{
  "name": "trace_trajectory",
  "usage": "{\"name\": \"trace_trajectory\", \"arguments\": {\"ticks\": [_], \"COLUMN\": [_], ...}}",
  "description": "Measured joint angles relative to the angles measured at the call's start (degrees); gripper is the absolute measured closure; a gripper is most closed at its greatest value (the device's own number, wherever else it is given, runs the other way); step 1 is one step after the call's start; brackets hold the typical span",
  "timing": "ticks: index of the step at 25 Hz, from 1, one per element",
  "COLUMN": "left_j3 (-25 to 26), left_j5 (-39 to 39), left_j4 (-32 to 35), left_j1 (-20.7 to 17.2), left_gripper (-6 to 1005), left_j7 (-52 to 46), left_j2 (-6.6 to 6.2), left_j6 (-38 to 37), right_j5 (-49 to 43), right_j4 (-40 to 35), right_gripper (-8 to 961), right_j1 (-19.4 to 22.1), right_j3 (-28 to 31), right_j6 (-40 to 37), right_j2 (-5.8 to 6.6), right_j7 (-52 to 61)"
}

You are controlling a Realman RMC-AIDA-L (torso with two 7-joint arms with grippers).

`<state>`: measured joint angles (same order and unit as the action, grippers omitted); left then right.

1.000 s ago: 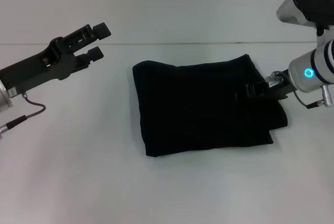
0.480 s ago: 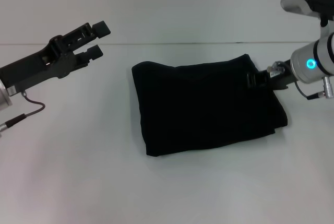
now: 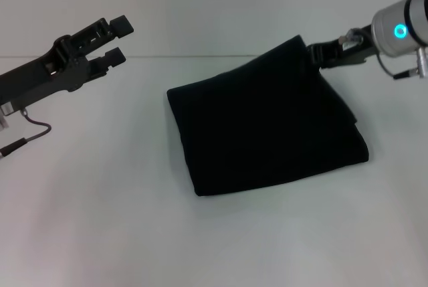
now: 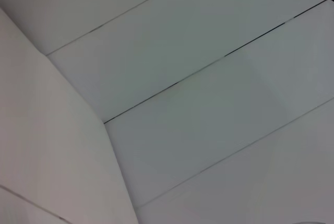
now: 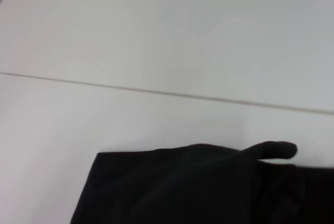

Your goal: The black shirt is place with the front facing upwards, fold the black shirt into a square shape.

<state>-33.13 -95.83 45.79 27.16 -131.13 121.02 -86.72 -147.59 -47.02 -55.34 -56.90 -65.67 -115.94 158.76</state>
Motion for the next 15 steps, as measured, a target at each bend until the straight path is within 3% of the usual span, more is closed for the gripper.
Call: {"name": "trace_trajectory", "arguments": {"ticks": [5, 10, 15], "left_j3": [0.0, 0.1, 0.2], "left_j5": [0.2, 0.2, 0.2], "left_j4": [0.0, 0.0, -0.7], "left_j1": [0.0, 0.0, 0.0], "left_gripper": [51, 51, 52], "left_j7": [0.0, 0.0, 0.0], "left_j2": [-0.01, 0.0, 0.03], "left_j6": [0.1, 0.2, 0.6], "right_j5": [-7.7, -8.8, -9.5], "right_j4": [1.6, 3.2, 9.3], "right_gripper": [850, 850, 851], "right_j1": [-1.6, -0.9, -1.2], "right_j3": [0.6, 0.6, 0.0], "right_j6": [0.0, 0.7, 4.3], "right_j2": [-0.04, 0.19, 0.66], "right_j7": [3.0, 3.3, 2.7]}}
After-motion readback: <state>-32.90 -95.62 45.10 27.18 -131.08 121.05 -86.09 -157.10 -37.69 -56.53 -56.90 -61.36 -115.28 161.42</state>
